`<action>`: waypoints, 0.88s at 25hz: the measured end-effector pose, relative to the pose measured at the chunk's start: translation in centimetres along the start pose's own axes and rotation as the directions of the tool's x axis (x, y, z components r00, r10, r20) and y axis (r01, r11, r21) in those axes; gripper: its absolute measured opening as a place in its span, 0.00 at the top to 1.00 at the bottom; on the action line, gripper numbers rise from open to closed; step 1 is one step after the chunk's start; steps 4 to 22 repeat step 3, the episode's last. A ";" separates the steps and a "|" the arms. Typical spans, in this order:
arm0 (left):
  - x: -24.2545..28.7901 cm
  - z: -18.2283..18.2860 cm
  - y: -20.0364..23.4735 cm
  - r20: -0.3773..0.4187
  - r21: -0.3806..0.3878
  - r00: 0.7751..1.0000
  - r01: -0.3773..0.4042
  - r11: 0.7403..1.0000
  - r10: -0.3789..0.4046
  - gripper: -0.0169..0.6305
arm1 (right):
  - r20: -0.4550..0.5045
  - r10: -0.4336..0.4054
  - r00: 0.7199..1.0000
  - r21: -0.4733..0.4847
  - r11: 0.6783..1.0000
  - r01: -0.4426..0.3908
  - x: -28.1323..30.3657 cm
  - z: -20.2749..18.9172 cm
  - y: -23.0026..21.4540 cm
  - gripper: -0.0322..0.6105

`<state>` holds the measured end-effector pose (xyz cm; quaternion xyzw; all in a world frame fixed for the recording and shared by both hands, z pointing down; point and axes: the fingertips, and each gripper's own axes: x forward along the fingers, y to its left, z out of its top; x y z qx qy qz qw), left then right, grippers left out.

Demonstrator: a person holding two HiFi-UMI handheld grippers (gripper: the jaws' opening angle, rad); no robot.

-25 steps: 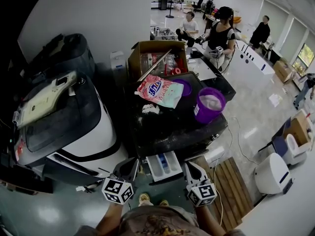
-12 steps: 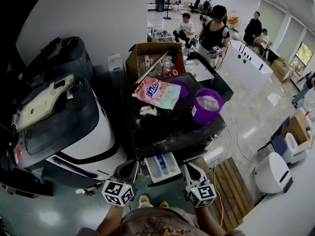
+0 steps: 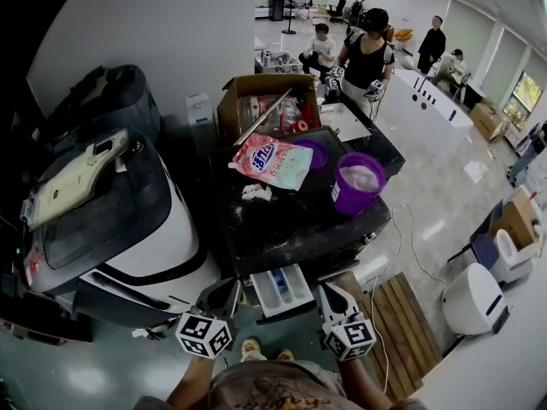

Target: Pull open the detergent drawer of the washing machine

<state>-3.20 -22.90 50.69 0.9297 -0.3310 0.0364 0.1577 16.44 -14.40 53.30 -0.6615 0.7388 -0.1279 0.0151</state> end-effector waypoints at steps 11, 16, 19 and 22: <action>-0.1 0.0 0.0 0.000 -0.001 1.000 -0.002 1.000 0.002 0.94 | 0.009 0.008 1.000 0.006 1.000 -0.008 0.0 0.1 0.1 0.95; -0.1 0.0 0.0 0.000 -0.001 1.000 -0.002 1.000 0.002 0.94 | 0.009 0.008 1.000 0.006 1.000 -0.008 0.0 0.1 0.1 0.95; -0.1 0.0 0.0 0.000 -0.001 1.000 -0.002 1.000 0.002 0.94 | 0.009 0.008 1.000 0.006 1.000 -0.008 0.0 0.1 0.1 0.95; -0.1 0.0 0.0 0.000 -0.001 1.000 -0.002 1.000 0.002 0.94 | 0.009 0.008 1.000 0.006 1.000 -0.008 0.0 0.1 0.1 0.95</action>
